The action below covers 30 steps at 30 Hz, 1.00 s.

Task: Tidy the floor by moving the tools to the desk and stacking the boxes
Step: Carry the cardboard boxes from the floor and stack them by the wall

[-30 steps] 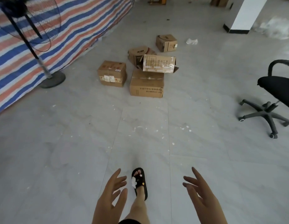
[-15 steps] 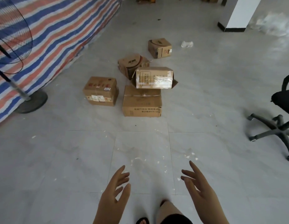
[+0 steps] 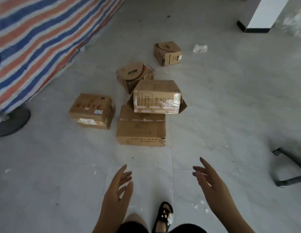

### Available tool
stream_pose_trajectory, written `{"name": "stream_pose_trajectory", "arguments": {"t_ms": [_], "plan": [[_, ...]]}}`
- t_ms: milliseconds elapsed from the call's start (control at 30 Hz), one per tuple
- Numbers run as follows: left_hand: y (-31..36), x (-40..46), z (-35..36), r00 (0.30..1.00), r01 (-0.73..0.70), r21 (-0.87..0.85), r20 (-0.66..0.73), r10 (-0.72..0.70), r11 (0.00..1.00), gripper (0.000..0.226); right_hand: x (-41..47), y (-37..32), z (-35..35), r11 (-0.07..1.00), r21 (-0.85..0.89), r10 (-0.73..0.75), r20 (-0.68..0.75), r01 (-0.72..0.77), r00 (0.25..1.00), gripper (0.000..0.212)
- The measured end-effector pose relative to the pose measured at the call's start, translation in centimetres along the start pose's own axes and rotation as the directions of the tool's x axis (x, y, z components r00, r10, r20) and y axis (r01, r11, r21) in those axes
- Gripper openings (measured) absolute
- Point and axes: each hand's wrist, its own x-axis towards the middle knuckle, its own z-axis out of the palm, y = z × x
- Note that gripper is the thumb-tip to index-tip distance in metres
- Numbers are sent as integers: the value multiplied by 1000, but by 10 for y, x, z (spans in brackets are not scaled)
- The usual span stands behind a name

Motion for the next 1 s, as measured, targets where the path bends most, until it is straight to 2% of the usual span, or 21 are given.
{"name": "stream_pose_trajectory", "arguments": {"t_ms": [267,433,700,900,1000], "plan": [[26,164,39,997,52,42,50,-54,998,43,162,-42,5,997,-58,60,75,-56,995,47],[28,296,50,992,87,87,80,-94,992,39,278,-59,22,990,-91,110,33,-107,993,47],[56,507,64,975,127,246,146,-166,961,43,456,-101,42,946,-20,323,4,-323,946,47],[29,643,99,961,247,275,51,-270,929,42,600,-78,45,877,67,477,3,-476,879,43],[-25,717,125,951,303,281,-22,-310,911,41,684,-42,57,881,28,472,-42,-471,880,23]]}}
